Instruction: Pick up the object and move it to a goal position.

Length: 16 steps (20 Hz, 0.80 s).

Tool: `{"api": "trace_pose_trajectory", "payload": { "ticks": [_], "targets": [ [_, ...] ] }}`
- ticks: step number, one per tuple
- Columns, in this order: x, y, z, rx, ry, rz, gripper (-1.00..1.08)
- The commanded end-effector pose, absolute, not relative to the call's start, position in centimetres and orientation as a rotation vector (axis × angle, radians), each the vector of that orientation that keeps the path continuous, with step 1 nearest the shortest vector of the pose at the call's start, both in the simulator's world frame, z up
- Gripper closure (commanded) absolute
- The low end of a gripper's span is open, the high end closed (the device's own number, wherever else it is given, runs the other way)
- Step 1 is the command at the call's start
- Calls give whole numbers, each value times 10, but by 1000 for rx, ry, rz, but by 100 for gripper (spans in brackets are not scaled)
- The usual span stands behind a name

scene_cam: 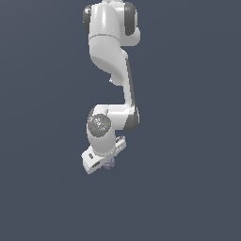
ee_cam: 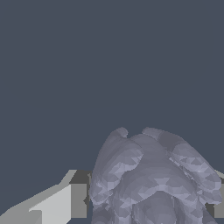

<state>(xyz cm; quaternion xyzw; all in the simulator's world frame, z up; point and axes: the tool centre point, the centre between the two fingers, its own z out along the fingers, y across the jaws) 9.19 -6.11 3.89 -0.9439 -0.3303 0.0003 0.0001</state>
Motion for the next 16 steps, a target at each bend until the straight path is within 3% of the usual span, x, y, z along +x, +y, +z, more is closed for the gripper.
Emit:
{"api": "trace_pose_trajectory", "payload": {
  "ticks": [1, 16],
  "targets": [
    [92, -61, 39, -2965, -1038, 0, 108],
    [90, -59, 51, -2965, -1038, 0, 108]
  ]
}}
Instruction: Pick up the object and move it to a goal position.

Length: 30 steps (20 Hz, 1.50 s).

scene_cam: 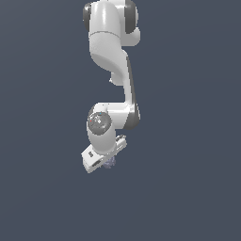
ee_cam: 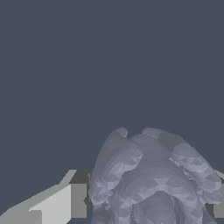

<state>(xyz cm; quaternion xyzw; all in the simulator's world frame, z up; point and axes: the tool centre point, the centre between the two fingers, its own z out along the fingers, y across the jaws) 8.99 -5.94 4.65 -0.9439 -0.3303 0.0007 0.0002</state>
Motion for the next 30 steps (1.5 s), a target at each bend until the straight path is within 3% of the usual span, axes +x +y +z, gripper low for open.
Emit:
{"api": "trace_pose_trajectory", "payload": {
  "ticks": [1, 10, 30],
  "targets": [
    [89, -58, 55, -2965, -1038, 0, 108],
    [76, -45, 114, -2966, -1038, 1, 108],
    [32, 3, 335, -2965, -1040, 1, 108]
  ]
}}
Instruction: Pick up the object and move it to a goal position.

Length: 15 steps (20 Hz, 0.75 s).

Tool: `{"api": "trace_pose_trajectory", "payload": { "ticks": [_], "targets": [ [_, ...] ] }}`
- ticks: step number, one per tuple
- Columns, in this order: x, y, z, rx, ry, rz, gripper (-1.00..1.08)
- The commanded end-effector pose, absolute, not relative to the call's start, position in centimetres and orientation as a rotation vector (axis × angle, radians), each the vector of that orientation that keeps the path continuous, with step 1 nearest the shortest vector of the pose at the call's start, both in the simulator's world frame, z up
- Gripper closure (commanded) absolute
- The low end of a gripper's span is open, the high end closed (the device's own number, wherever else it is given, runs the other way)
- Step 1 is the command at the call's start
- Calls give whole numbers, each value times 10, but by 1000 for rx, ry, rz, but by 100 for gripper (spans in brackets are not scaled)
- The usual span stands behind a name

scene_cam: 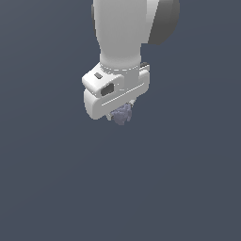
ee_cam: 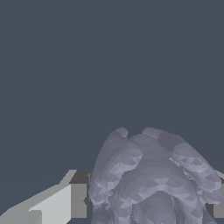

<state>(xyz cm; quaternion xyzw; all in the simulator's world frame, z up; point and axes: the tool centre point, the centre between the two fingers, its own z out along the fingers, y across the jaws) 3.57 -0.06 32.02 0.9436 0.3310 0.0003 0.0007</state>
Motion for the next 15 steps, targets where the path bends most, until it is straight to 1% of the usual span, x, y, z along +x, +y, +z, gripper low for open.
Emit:
{"api": "trace_pose_trajectory", "payload": {
  "ticks": [1, 8, 15],
  "targets": [
    [31, 4, 344, 2964, 1039, -1, 108],
    [25, 13, 387, 2965, 1039, 0, 108],
    [24, 16, 400, 2965, 1038, 0, 108]
  ]
}}
